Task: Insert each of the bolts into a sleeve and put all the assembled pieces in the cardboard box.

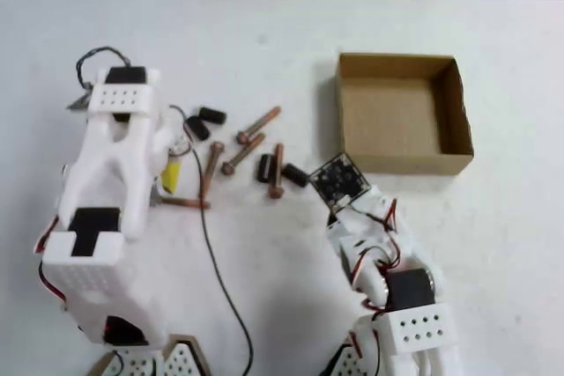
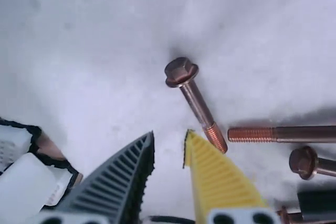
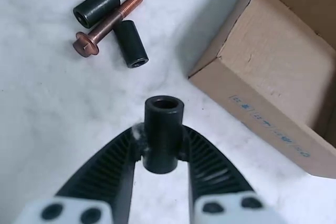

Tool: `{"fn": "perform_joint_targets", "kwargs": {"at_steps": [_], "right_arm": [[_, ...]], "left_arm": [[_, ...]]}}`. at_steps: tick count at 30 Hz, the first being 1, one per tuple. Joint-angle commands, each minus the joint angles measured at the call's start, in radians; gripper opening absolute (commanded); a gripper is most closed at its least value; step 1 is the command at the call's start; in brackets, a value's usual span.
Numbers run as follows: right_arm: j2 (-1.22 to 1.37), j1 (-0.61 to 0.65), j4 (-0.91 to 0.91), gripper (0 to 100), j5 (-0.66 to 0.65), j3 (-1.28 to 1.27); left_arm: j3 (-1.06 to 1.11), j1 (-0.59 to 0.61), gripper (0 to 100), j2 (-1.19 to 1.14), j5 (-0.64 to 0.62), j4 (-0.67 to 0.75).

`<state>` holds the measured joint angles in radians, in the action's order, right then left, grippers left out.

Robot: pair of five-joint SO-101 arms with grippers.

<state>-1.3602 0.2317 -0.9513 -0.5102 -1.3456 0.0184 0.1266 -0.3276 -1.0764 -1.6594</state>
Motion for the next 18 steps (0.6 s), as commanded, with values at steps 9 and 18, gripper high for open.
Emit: {"fn": "perform_joint_targets", "kwargs": {"at_steps": [9, 18], "right_arm": [[-0.010, -0.015, 0.025, 1.6, 0.000, 0.011], [-0.010, -0.015, 0.025, 1.6, 0.000, 0.011]], "left_arm": [[0.167, -0.005, 13, 0.059, -0.018, 0.265], [0.222, 0.008, 13, 0.059, -0.018, 0.358]]}}
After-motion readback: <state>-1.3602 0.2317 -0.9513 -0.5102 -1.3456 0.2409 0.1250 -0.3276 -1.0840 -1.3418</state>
